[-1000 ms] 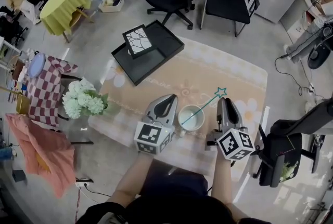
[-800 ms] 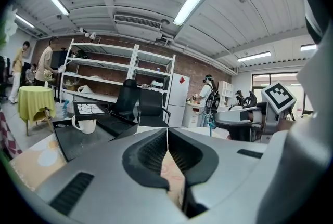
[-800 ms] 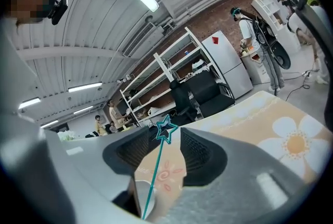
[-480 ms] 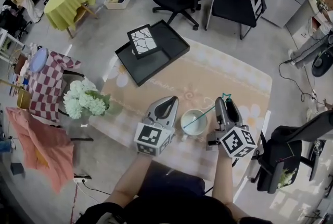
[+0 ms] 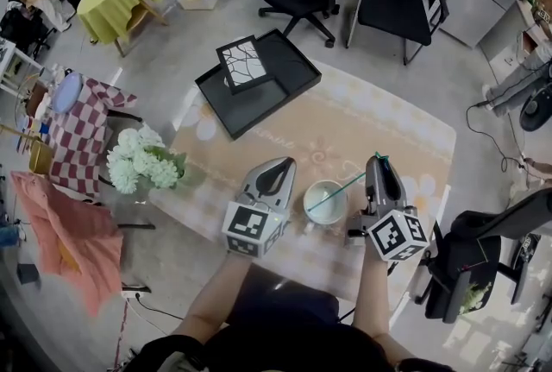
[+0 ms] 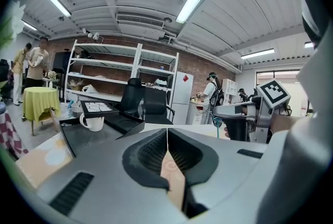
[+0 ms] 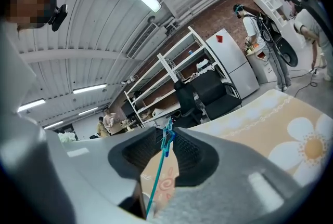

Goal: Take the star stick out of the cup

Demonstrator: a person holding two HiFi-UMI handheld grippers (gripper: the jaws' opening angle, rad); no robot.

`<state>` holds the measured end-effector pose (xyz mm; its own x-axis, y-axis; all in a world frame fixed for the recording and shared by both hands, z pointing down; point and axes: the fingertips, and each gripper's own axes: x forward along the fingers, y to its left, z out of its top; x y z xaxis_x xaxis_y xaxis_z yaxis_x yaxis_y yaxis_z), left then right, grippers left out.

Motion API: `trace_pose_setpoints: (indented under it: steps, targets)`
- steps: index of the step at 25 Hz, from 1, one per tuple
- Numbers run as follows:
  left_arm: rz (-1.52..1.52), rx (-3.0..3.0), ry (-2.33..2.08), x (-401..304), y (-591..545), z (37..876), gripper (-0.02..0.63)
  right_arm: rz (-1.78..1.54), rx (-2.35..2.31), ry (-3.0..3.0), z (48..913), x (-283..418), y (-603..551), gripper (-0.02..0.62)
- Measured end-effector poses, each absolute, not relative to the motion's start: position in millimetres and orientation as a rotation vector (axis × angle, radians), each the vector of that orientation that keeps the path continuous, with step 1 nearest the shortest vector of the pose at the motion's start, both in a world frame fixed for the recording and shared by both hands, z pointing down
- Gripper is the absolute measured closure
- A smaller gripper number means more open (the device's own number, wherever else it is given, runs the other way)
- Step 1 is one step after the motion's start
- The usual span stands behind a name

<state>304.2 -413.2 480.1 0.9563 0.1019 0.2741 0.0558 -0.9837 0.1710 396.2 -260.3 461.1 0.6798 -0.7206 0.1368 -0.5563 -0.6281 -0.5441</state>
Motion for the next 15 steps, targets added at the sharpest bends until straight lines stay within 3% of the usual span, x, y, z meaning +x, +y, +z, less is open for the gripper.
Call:
trace_pose_setpoints:
  steps: [3,15]
  targets:
    - [0.423,2.945,0.125,303,-412,478,0.594,-0.468,-2.444,0.976,460,397,-259,0.558]
    - [0.385,2.945,0.119,294,-417,471,0.594,-0.393,-2.464,0.941,445,391,-259,0.571]
